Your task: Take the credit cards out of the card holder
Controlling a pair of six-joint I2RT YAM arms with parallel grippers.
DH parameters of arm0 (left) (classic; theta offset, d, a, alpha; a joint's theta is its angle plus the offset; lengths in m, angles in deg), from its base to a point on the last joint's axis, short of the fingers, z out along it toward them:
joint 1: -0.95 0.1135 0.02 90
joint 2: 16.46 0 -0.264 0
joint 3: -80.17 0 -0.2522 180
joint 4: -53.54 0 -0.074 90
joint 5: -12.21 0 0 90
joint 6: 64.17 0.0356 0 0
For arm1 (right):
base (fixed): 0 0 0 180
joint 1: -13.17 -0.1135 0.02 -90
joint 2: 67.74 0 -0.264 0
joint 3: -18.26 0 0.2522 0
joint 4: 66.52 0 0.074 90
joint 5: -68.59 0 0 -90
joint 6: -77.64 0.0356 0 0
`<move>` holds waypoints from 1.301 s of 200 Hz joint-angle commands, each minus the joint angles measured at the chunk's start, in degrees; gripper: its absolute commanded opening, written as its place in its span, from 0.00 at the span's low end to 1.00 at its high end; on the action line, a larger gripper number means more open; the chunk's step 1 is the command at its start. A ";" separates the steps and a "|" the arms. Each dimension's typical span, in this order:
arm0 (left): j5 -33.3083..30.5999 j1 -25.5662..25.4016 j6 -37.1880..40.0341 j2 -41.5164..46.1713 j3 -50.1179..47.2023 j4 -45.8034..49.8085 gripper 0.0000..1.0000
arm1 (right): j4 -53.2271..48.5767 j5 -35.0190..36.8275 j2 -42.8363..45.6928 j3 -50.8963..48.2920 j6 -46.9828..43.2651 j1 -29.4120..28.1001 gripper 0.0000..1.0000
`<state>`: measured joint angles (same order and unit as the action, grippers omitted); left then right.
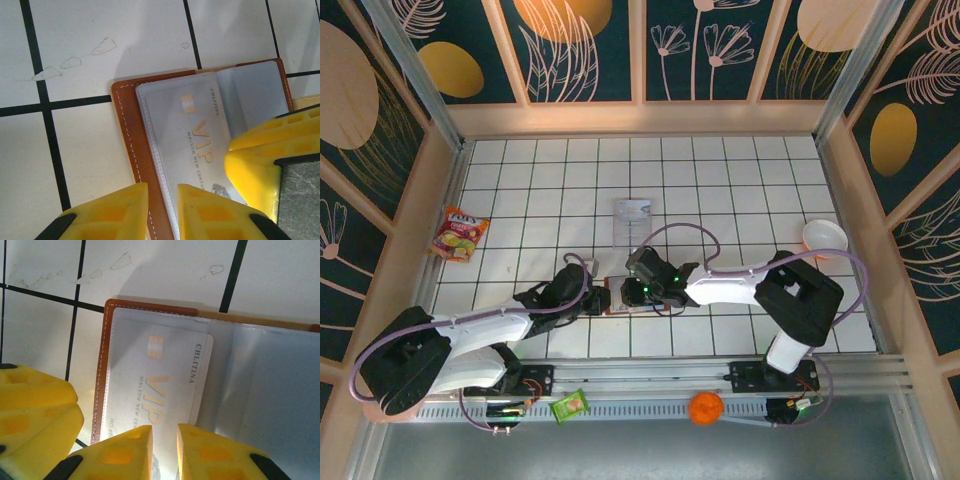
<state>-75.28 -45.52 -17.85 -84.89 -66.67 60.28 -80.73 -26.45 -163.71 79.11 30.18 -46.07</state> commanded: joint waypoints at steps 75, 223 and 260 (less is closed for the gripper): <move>0.26 -0.19 1.06 -0.48 0.05 -0.27 0.22 | -5.71 5.73 -0.20 -0.64 4.42 -0.51 0.27; 3.47 -2.44 3.06 -7.69 6.69 -3.70 0.29 | -8.91 14.81 5.81 -2.56 6.68 -1.41 0.36; 3.74 -2.72 3.19 -10.68 8.25 -5.09 0.27 | -9.36 15.43 9.15 -4.19 5.10 -0.19 0.35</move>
<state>-72.20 -47.93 -15.73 -93.96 -60.40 57.31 -88.07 -13.88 -157.46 76.16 36.00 -47.21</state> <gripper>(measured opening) 0.278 0.350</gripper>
